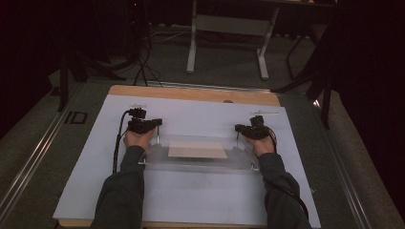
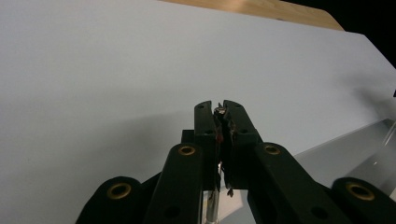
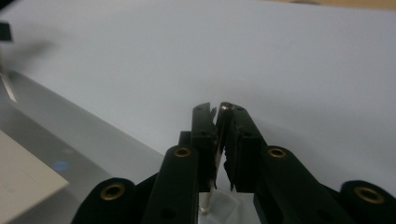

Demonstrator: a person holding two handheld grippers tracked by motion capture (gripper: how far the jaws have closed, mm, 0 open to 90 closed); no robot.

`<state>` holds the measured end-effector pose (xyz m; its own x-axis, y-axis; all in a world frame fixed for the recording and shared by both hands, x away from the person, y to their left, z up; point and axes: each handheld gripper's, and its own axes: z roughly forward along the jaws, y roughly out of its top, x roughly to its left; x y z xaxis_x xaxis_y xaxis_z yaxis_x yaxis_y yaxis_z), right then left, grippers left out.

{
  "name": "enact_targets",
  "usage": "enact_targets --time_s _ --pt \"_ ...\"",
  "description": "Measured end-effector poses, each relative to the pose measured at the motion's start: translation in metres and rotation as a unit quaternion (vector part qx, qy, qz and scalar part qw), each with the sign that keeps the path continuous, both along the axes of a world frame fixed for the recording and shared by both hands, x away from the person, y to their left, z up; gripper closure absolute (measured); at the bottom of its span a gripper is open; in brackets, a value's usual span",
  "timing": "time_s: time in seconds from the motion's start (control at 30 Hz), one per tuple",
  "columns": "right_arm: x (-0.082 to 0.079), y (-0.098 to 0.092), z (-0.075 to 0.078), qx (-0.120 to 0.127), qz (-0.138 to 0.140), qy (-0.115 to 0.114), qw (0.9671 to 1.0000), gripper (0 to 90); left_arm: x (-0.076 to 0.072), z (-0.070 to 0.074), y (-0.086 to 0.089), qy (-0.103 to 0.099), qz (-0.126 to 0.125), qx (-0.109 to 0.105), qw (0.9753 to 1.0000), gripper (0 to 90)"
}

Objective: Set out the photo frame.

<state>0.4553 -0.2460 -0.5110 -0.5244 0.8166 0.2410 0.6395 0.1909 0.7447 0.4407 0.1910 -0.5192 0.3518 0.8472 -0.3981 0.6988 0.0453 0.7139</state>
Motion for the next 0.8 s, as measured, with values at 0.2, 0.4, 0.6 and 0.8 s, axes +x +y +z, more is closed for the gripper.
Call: enact_targets --time_s 0.2,0.4,0.6,0.8 --pt "-0.013 -0.003 0.002 -0.033 0.002 -0.028 0.9991 72.2 0.001 0.000 0.000 0.003 0.002 -0.003 1.0000 86.0" --pt "-0.027 -0.011 0.003 -0.043 0.013 -0.047 0.9979 70.1 0.001 0.000 0.000 0.004 0.002 -0.004 1.0000 86.0" --pt "-0.044 -0.017 0.002 -0.059 0.026 -0.073 0.9953 70.2 0.002 -0.001 0.000 0.005 0.003 -0.006 1.0000 85.9" --pt "-0.057 -0.020 0.002 -0.064 0.039 -0.086 0.9935 70.3 0.002 -0.001 0.000 0.007 0.004 -0.007 0.9999 85.9"
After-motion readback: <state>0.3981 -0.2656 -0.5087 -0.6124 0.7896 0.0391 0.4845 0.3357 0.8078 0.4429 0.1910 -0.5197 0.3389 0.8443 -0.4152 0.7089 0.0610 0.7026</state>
